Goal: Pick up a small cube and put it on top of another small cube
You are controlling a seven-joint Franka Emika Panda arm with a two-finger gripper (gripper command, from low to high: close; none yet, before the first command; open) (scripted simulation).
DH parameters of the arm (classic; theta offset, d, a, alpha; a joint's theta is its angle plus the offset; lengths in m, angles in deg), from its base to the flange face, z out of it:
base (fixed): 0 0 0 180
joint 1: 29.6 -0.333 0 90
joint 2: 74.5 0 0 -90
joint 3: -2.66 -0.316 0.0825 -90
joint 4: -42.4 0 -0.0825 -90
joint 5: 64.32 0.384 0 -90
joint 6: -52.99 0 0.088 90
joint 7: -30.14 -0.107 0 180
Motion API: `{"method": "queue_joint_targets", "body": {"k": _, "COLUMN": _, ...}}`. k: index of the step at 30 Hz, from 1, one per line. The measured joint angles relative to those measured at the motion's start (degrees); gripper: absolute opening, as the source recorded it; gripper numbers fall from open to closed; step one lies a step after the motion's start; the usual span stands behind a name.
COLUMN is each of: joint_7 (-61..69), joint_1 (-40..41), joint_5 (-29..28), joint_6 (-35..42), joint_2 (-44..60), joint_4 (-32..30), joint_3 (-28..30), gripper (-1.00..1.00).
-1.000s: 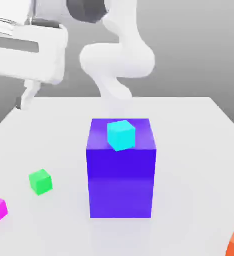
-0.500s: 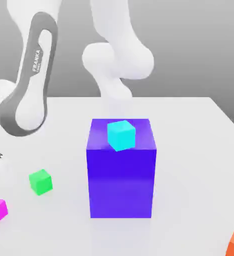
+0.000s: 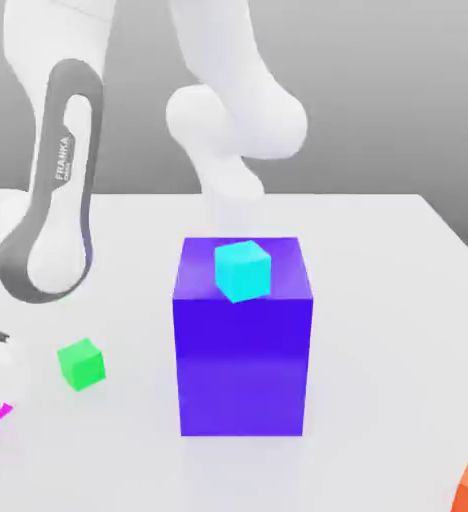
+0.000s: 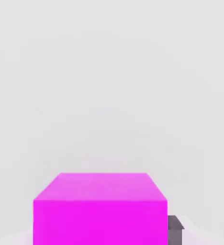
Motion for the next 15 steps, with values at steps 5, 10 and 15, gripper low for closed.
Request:
{"method": "queue_joint_targets", "body": {"k": 5, "joint_7": -14.76, "joint_1": -1.94, "joint_5": -7.12, "joint_6": 0.47, "joint_2": -10.52, "joint_4": -9.69, "joint_3": 3.04, "gripper": -1.00}}
{"method": "queue_joint_targets", "body": {"k": 10, "joint_7": -28.93, "joint_1": 0.16, "joint_5": -12.74, "joint_6": 0.87, "joint_2": -21.26, "joint_4": -19.64, "joint_3": 2.35, "gripper": -1.00}}
{"method": "queue_joint_targets", "body": {"k": 15, "joint_7": -34.75, "joint_1": 1.08, "joint_5": -12.34, "joint_6": -2.88, "joint_2": -23.43, "joint_4": -25.46, "joint_3": 1.55, "gripper": -1.00}}
